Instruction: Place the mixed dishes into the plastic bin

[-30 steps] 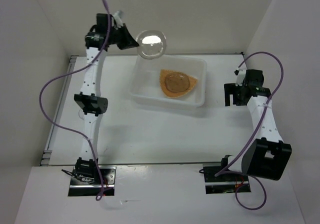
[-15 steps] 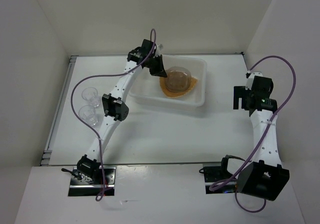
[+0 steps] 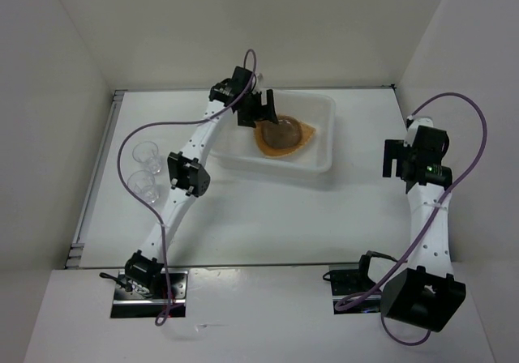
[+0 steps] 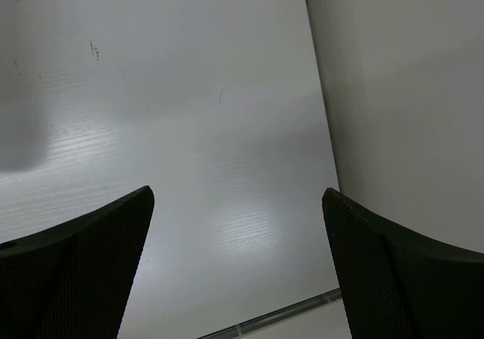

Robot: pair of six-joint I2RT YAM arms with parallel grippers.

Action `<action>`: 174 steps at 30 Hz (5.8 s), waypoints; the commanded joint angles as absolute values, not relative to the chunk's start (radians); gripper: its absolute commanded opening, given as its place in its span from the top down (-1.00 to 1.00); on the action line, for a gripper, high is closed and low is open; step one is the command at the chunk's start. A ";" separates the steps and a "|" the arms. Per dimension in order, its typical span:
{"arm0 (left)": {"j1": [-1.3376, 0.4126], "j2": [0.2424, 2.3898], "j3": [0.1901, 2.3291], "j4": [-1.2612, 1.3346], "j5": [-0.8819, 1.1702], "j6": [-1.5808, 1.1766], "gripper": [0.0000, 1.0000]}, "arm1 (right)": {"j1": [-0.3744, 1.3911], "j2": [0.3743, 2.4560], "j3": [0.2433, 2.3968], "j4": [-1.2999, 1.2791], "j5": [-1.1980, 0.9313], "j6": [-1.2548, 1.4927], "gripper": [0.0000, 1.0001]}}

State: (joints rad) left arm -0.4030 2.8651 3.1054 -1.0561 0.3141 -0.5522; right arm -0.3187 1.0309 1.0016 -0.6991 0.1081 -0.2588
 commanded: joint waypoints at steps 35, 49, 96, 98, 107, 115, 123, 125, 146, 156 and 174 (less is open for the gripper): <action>0.304 1.741 1.510 -0.744 -0.121 -0.528 -1.00 | -0.236 1.049 0.966 -0.594 0.115 -0.250 -0.92; 0.313 1.832 1.439 -0.643 -0.066 -0.460 -0.63 | -0.236 1.049 0.957 -0.594 0.115 -0.250 -0.92; -0.305 2.634 3.071 -1.201 -0.167 -0.492 0.98 | -0.236 1.040 0.957 -0.584 0.124 -0.250 -0.94; -0.324 2.649 3.071 -1.212 -0.209 -0.505 0.98 | -0.236 1.040 0.957 -0.584 0.124 -0.250 -0.94; -0.373 2.747 3.089 -1.221 -0.229 -0.514 0.79 | -0.236 1.040 0.957 -0.584 0.133 -0.241 -0.94; -0.373 2.758 3.098 -1.250 -0.267 -0.532 0.31 | -0.236 1.049 0.957 -0.584 0.133 -0.241 -0.94; -0.345 2.516 3.135 -1.269 -0.333 -0.532 -1.00 | -0.227 1.058 0.957 -0.584 0.133 -0.241 -0.97; -0.312 2.427 3.135 -1.290 -0.357 -0.544 -1.00 | -0.227 1.058 0.957 -0.584 0.133 -0.241 -0.97; 0.176 1.244 1.180 -0.828 -0.220 -0.664 -1.00 | -0.169 1.048 0.948 -0.575 0.124 -0.241 -0.97; 0.227 1.282 1.074 -0.807 -0.210 -0.684 -0.88 | -0.150 1.048 0.948 -0.575 0.124 -0.241 -0.97; 0.284 1.477 1.074 -0.750 -0.149 -0.643 0.75 | -0.150 1.048 0.948 -0.575 0.133 -0.241 -0.97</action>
State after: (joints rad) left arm 0.2794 1.4834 1.0733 -0.7803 -0.1677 -0.6571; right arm -0.1596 1.0576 0.9543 -0.6209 0.1200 -0.2516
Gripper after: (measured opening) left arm 0.185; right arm 0.983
